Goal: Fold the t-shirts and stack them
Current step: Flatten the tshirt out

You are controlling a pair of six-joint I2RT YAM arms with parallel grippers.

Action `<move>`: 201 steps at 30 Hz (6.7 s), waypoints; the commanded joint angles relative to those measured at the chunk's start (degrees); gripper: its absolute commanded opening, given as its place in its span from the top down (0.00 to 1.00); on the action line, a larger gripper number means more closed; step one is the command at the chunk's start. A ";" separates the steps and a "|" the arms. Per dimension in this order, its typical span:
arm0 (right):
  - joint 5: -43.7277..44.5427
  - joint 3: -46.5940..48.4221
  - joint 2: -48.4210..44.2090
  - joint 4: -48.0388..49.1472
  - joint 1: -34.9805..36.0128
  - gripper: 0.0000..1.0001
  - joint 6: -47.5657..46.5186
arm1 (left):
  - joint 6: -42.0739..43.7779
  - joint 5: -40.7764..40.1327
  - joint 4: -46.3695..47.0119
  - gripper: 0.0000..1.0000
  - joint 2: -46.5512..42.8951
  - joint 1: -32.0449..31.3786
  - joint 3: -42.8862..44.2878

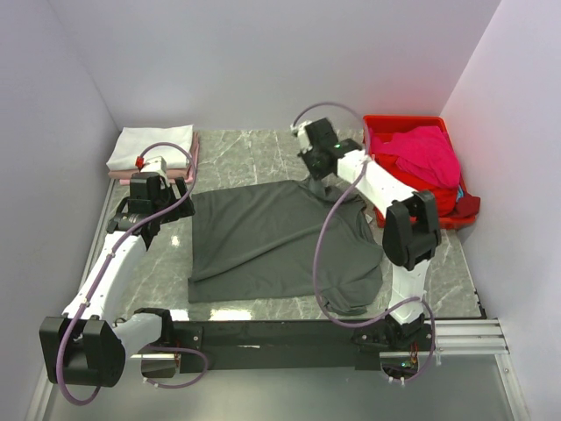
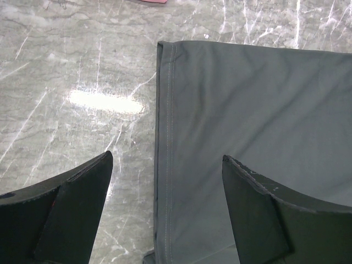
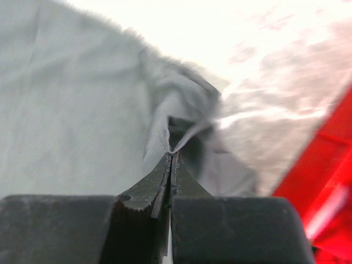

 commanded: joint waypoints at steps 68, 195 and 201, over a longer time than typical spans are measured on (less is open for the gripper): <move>-30.07 12.14 1.75 5.32 -16.80 1.00 -9.37 | -1.12 18.28 4.74 0.55 53.66 8.58 29.62; -34.91 -4.73 -23.35 23.31 -17.95 1.00 -9.19 | -15.89 5.10 26.26 1.00 8.61 1.99 5.10; -32.37 5.62 -1.29 22.90 -17.68 1.00 -11.57 | -14.05 1.40 25.58 1.00 34.00 2.17 16.84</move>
